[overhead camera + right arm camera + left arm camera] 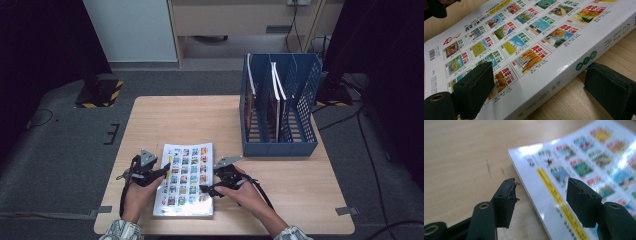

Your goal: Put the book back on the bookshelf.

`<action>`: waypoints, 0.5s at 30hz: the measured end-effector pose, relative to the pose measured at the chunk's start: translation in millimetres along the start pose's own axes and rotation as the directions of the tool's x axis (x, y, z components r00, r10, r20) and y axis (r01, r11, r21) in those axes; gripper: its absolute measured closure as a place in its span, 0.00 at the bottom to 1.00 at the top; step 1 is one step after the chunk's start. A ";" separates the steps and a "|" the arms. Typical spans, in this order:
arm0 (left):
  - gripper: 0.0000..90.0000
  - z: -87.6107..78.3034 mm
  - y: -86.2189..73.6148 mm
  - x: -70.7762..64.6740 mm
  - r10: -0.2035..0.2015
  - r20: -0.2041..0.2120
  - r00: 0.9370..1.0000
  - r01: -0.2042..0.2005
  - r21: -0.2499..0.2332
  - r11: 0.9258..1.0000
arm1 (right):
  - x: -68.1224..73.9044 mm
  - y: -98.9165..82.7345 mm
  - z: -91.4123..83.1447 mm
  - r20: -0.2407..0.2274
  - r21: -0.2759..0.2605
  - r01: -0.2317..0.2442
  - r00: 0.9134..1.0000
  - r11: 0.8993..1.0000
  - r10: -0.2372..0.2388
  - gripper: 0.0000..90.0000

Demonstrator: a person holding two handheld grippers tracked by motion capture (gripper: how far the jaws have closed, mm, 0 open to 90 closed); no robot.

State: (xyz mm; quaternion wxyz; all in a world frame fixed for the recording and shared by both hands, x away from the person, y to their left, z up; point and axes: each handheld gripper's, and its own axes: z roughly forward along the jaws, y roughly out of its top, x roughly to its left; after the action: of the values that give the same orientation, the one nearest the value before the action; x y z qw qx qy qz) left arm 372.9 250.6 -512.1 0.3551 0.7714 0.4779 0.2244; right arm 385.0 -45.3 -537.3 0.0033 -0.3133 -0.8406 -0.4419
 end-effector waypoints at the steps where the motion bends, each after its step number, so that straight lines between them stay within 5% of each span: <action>1: 0.43 2.2 -1.1 0.2 -0.008 0.009 1.000 0.008 0.028 1.000 | 0.2 -0.3 0.1 0.000 -0.002 -0.002 1.000 1.000 0.002 0.10; 11: 0.41 11.5 -4.8 0.9 -0.046 0.096 0.994 0.048 -0.017 0.999 | -3.3 2.6 4.1 -0.017 -0.016 -0.010 1.000 1.000 0.010 0.07; 15: 0.41 9.3 -5.8 1.0 -0.071 0.083 0.994 0.071 0.013 0.997 | -4.1 9.2 9.0 -0.013 -0.005 -0.025 1.000 1.000 0.025 0.09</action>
State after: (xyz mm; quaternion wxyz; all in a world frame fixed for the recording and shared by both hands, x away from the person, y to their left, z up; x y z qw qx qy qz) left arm 376.3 250.1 -522.6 0.3784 0.7645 0.4910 0.1768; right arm 395.7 -37.0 -537.1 0.0134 -0.3209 -0.8356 -0.4457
